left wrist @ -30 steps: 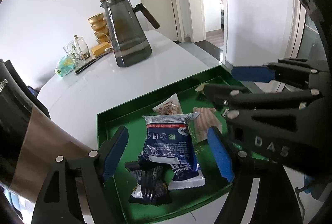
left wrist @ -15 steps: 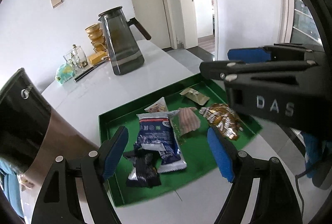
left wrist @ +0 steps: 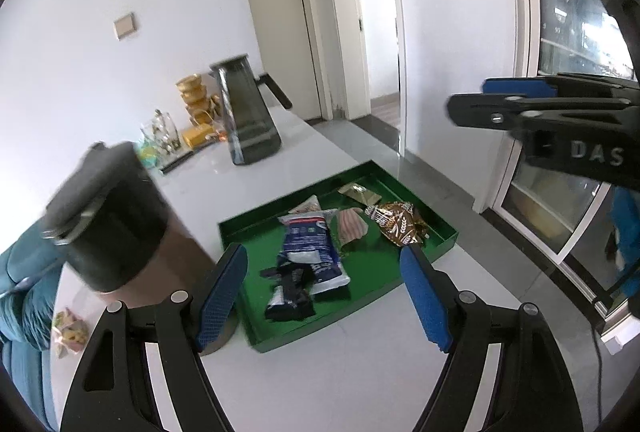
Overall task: Organize snacks
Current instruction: 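Move both open grippers back toward the remaining snacks on the table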
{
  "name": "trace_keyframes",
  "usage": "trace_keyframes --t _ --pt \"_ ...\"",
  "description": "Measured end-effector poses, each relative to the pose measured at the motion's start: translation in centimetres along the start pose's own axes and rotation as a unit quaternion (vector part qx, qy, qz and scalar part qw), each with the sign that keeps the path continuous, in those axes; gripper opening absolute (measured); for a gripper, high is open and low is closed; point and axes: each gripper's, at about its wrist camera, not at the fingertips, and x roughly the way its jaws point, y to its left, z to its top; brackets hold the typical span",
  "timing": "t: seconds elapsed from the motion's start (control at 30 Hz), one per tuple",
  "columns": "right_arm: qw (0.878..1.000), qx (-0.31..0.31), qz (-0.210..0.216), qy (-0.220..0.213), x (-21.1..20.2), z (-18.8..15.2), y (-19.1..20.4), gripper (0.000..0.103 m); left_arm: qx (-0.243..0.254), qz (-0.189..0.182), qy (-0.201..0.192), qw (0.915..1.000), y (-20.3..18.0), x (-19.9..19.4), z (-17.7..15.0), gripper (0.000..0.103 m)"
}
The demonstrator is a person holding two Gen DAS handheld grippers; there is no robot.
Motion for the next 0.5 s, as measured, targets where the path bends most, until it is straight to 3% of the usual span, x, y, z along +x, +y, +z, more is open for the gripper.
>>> trace_keyframes --t 0.1,0.2,0.5 --pt "1.000 -0.011 -0.005 -0.016 -2.8 0.5 1.1 0.043 -0.002 0.012 -0.023 0.9997 1.7 -3.1 -0.4 0.074" --pt "0.999 -0.023 -0.002 -0.031 -5.3 0.9 2.8 0.061 -0.012 0.026 -0.041 0.9988 3.9 -5.6 -0.9 0.080" --pt "0.995 -0.075 0.047 -0.041 -8.2 1.1 10.1 0.061 -0.051 0.068 -0.037 0.9957 10.1 -9.3 -4.6 0.080"
